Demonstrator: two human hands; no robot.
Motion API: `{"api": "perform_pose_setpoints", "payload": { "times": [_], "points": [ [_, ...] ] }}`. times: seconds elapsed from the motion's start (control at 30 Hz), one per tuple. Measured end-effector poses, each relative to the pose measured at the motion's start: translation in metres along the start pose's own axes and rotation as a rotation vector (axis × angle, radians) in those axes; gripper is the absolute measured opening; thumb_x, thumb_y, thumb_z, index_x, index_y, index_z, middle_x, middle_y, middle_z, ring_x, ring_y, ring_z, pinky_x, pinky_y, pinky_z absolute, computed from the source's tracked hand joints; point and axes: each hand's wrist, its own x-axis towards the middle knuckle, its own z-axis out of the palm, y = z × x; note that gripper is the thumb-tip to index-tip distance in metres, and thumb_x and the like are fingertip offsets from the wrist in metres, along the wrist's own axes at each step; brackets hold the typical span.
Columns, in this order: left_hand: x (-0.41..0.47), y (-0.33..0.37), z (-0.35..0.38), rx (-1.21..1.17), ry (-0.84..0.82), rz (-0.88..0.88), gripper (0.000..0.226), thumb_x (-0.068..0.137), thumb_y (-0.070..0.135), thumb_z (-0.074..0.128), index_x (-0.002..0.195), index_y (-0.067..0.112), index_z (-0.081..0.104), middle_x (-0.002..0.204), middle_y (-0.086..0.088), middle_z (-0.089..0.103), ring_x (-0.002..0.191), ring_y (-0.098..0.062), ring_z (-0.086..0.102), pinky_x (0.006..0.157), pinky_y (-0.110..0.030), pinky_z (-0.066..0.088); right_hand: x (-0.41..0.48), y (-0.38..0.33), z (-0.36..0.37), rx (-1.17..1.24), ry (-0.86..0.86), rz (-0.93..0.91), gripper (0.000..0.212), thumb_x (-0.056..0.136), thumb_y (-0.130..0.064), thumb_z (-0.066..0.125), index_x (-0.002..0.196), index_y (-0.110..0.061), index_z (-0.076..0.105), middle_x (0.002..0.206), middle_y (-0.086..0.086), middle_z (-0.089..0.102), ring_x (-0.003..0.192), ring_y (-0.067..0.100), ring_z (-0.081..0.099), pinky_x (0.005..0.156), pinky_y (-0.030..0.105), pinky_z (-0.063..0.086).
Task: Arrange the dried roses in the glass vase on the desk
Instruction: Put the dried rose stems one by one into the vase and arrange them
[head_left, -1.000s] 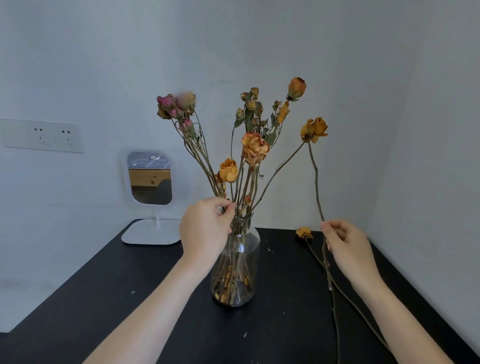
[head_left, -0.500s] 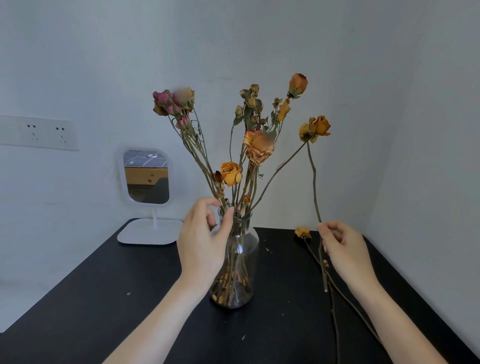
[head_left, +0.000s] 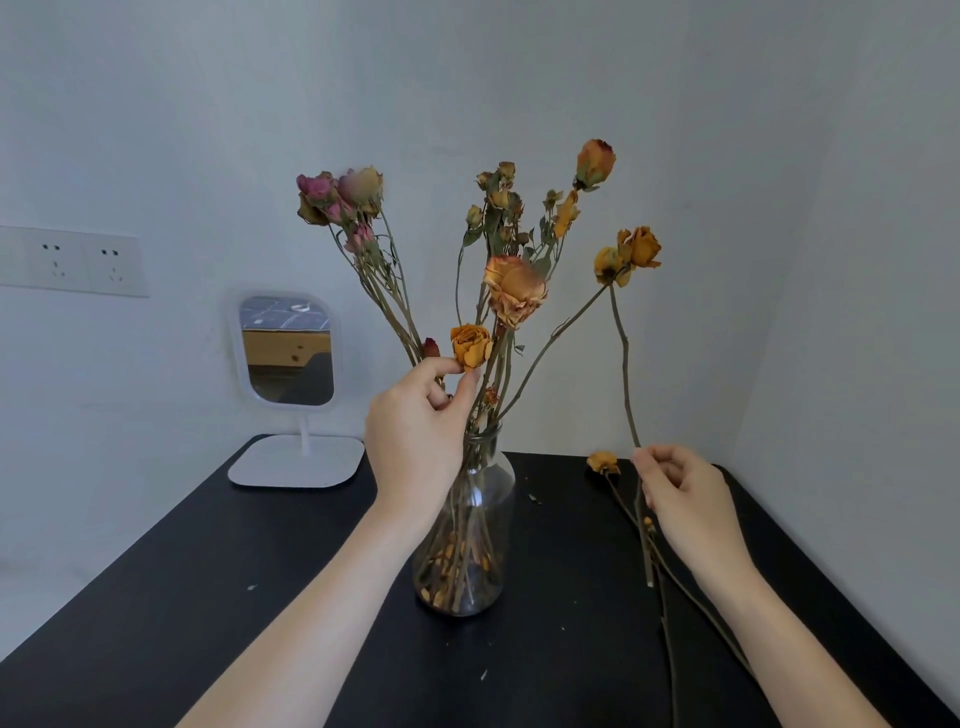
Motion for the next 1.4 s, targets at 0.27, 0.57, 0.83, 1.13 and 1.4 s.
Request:
{"api": "perform_pose_setpoints", "payload": {
  "times": [0.27,0.57,0.83,1.13,1.4],
  "points": [
    [-0.041,-0.027,-0.012,0.065,0.006,-0.048,0.019,0.079,0.038,0.062,0.089,0.024,0.053,0.052,0.007,0.045,0.049,-0.011,0.048,0.053,-0.020,0.042,0.003,-0.007,0.001,0.045,0.012,-0.019,0.010,0.093,-0.027,0.050,0.093,-0.021,0.058,0.065,-0.010,0.055,0.060,0.002,0.052,0.057,0.016,0.036],
    [-0.029,-0.046,0.014,0.120,-0.306,-0.285,0.064,0.069,0.045,0.074,0.119,0.016,0.049,0.118,0.001,0.057,0.112,-0.016,0.051,0.095,-0.040,0.046,0.008,-0.048,0.007,0.228,-0.022,-0.187,0.011,0.096,-0.025,0.042,0.090,-0.025,0.052,0.064,-0.004,0.053,0.053,-0.003,0.052,0.056,0.015,0.044],
    [-0.019,-0.050,0.013,-0.079,-0.404,-0.343,0.047,0.068,0.040,0.078,0.102,0.036,0.046,0.093,0.029,0.050,0.087,0.011,0.048,0.068,-0.006,0.031,0.017,-0.079,0.032,0.220,-0.059,-0.384,0.016,0.098,-0.020,0.039,0.085,-0.028,0.045,0.066,-0.003,0.056,0.055,0.000,0.052,0.053,0.011,0.042],
    [-0.020,-0.054,0.014,-0.214,-0.470,-0.399,0.049,0.066,0.039,0.079,0.107,0.036,0.054,0.110,0.017,0.062,0.104,0.000,0.055,0.075,-0.013,0.039,0.020,-0.078,0.057,0.001,-0.100,-0.431,0.008,0.097,-0.020,0.041,0.095,-0.017,0.048,0.072,-0.002,0.057,0.061,0.005,0.054,0.059,0.016,0.047],
    [-0.024,-0.051,0.013,-0.282,-0.493,-0.393,0.051,0.068,0.030,0.079,0.113,0.029,0.055,0.110,0.013,0.064,0.104,-0.002,0.058,0.080,-0.017,0.044,0.017,-0.070,0.067,-0.312,-0.196,-0.404,0.013,0.093,-0.024,0.053,0.099,-0.016,0.060,0.070,-0.014,0.053,0.064,0.002,0.056,0.059,0.012,0.046]
  ]
}}
